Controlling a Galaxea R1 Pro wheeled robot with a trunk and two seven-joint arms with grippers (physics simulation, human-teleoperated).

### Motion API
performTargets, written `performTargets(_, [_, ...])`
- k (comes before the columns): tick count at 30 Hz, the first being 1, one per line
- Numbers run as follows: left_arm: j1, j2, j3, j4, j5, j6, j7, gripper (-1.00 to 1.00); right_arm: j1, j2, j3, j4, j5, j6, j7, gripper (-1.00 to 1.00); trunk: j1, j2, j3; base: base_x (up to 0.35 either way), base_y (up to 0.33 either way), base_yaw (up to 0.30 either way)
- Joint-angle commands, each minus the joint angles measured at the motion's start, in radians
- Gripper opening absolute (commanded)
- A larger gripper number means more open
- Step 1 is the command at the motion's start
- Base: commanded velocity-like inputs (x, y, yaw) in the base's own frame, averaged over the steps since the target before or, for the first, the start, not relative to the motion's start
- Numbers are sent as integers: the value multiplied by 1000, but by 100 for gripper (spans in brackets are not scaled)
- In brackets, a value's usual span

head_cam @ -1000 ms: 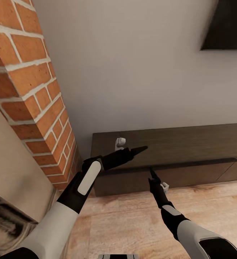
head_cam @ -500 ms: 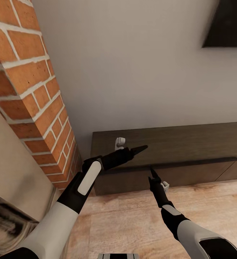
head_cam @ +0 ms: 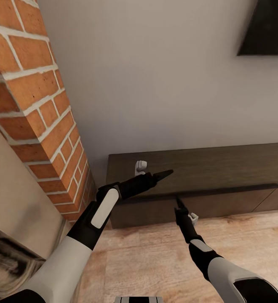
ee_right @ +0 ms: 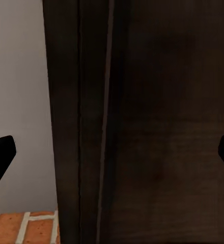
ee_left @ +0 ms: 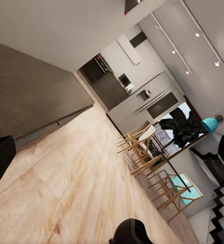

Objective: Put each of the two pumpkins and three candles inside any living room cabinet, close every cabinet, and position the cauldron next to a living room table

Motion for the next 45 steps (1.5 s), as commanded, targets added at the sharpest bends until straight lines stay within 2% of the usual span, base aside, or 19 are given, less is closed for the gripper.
performTargets(1, [-1,0,0,0,7,7,1,100,-1,0,8,1,-10,-1,-15,100,0,0,-1,0,0,0])
performTargets(3, [0,0,0,0,7,7,1,100,-3,0,8,-4,-10,-2,-90,100,0,0,-1,0,0,0])
performTargets(5, [0,0,0,0,6,7,1,100,-3,0,9,-18,-9,-6,-133,100,0,0,-1,0,0,0])
performTargets(10, [-1,0,0,0,6,7,1,100,-4,1,11,-36,-7,-58,-158,100,0,0,-1,0,0,0])
performTargets(20, [-1,0,0,0,5,7,1,100,-4,1,20,-74,-4,-87,-161,100,0,0,-1,0,0,0])
performTargets(22, [0,0,0,0,5,7,1,100,-4,1,34,-81,-4,-88,-161,100,0,0,-1,0,0,0])
performTargets(27, [0,0,-6,0,4,7,1,100,-5,0,101,-92,-4,-88,-170,100,0,0,-1,0,0,0])
performTargets(31, [0,0,-12,1,3,6,2,100,-5,0,127,-95,-4,-90,-174,100,0,0,-1,0,0,0])
performTargets(38, [0,0,-13,2,3,6,2,100,-5,-1,132,-96,-5,-92,-154,100,0,0,-1,0,0,0])
performTargets(45, [0,0,-13,2,2,5,2,100,-5,1,129,-96,-10,-89,-82,100,0,0,-1,0,0,0])
